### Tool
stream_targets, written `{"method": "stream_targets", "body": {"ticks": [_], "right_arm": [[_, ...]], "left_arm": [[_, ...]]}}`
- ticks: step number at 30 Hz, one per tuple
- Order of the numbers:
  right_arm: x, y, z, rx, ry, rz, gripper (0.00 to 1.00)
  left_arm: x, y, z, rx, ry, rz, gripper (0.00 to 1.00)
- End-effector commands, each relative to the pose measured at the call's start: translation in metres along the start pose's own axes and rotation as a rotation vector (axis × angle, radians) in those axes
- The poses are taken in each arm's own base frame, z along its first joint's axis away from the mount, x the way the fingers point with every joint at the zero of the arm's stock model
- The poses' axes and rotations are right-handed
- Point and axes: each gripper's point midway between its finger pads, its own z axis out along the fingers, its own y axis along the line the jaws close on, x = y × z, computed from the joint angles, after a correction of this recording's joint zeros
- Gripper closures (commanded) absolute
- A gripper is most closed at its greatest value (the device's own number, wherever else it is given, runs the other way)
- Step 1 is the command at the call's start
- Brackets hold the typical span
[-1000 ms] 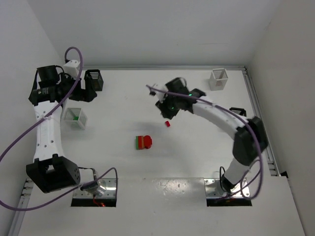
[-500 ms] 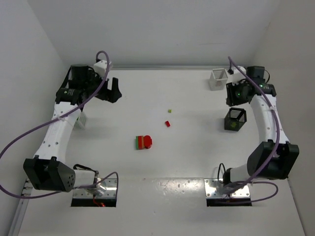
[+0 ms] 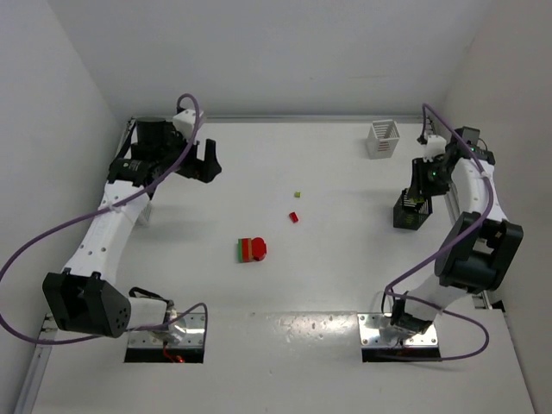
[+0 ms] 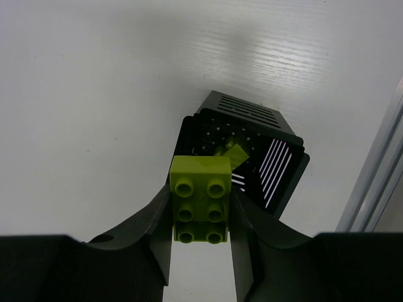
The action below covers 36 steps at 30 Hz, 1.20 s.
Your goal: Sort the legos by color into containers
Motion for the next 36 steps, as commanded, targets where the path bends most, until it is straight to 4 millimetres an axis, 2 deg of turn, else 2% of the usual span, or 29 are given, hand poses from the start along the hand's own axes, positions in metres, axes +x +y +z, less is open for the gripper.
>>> {"method": "stream_targets", "body": {"ticks": [1,4,6,7,8,10,11,14,17,18,20,22,24,25,26,27,28,29,30,32,33,35,36], "right_arm": [[-0.004,-0.006,0.003,-0.004,-0.023,-0.015,0.9],[-0.001,-0.011,0.004,0.013,-0.019,-0.007,0.83],[0.0,-0.013,0.004,0.021,-0.015,-0.007,0.76],[0.001,-0.016,0.003,0.025,-0.016,0.001,0.76],[0.001,-0.016,0.003,0.026,-0.016,0.001,0.74],[0.007,-0.015,0.004,0.027,0.004,0.007,0.73],[0.006,-0.018,0.001,0.035,-0.005,0.012,0.73],[0.012,-0.016,0.002,0.028,0.011,0.008,0.54],[0.013,-0.018,-0.003,0.036,0.001,0.004,0.46],[0.013,-0.018,-0.003,0.036,0.001,0.004,0.46],[0.009,-0.018,-0.006,0.036,-0.021,-0.013,0.46],[0.004,-0.005,-0.008,-0.033,-0.053,-0.04,0.45],[-0.009,0.015,-0.019,-0.07,-0.113,-0.109,0.45],[-0.019,0.032,-0.022,-0.134,-0.162,-0.144,0.45],[-0.023,0.049,-0.02,-0.176,-0.165,-0.169,0.45],[-0.027,0.057,-0.022,-0.189,-0.166,-0.193,0.45],[-0.03,0.065,-0.016,-0.208,-0.153,-0.195,0.45],[-0.031,0.08,-0.012,-0.236,-0.133,-0.201,0.45],[-0.033,0.086,-0.008,-0.247,-0.13,-0.204,0.45],[-0.035,0.098,-0.002,-0.261,-0.136,-0.208,0.45],[-0.041,0.109,-0.002,-0.27,-0.16,-0.214,0.45],[-0.039,0.112,0.0,-0.266,-0.161,-0.183,0.45],[-0.043,0.118,-0.003,-0.269,-0.176,-0.192,0.45]], "left_arm": [[-0.013,-0.009,0.002,0.01,-0.048,0.017,0.07],[-0.011,-0.012,0.006,0.02,-0.035,0.029,0.05],[-0.005,-0.028,0.016,0.071,-0.011,0.044,0.05],[-0.003,-0.035,0.02,0.089,0.0,0.051,0.07],[0.003,-0.053,0.03,0.134,0.026,0.078,0.07],[0.011,-0.065,0.041,0.136,0.06,0.102,0.08],[0.016,-0.081,0.045,0.166,0.077,0.125,0.08],[0.022,-0.099,0.062,0.188,0.115,0.153,0.08],[0.022,-0.103,0.073,0.197,0.133,0.145,0.08],[0.018,-0.103,0.072,0.196,0.123,0.138,0.08],[0.025,-0.102,0.079,0.196,0.148,0.133,0.08],[0.029,-0.104,0.082,0.212,0.16,0.13,0.08],[0.036,-0.108,0.085,0.219,0.18,0.122,0.08],[0.036,-0.108,0.085,0.219,0.18,0.122,0.08],[0.037,-0.108,0.087,0.218,0.175,0.113,0.08],[0.044,-0.108,0.09,0.217,0.196,0.098,0.08],[0.038,-0.108,0.092,0.217,0.171,0.103,0.09],[0.041,-0.11,0.097,0.228,0.179,0.09,0.1],[0.048,-0.115,0.105,0.239,0.197,0.094,0.1],[0.047,-0.124,0.114,0.258,0.19,0.11,0.16],[0.052,-0.136,0.123,0.28,0.209,0.123,0.17],[0.053,-0.145,0.136,0.289,0.214,0.138,0.18],[0.044,-0.15,0.141,0.289,0.2,0.147,0.2]]}}
